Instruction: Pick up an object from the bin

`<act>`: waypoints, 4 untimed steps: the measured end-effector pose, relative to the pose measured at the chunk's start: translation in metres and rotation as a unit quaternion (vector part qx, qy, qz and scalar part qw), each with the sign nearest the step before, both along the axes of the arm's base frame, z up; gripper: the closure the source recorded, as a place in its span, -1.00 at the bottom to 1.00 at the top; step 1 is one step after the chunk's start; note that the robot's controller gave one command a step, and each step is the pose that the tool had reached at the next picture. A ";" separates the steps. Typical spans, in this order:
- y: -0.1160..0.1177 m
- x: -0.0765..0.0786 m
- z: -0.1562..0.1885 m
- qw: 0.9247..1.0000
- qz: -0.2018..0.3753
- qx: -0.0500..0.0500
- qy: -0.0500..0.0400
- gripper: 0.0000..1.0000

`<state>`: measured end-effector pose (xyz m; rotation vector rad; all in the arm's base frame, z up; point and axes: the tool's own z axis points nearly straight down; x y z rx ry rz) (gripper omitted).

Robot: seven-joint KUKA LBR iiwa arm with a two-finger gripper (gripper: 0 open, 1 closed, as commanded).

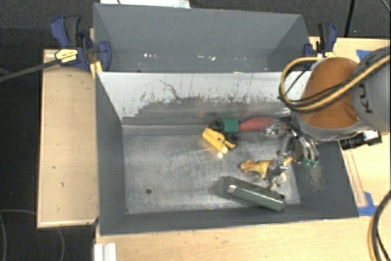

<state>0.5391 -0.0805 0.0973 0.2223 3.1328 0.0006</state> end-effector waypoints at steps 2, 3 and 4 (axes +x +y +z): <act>0.001 -0.007 -0.023 0.994 -0.107 0.003 0.001 1.00; 0.001 -0.007 -0.023 0.994 -0.106 0.002 0.001 1.00; 0.002 -0.007 -0.021 0.994 -0.106 0.002 0.000 1.00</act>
Offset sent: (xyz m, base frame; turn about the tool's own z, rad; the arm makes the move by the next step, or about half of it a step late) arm -0.0090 -0.0008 -0.0273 0.2156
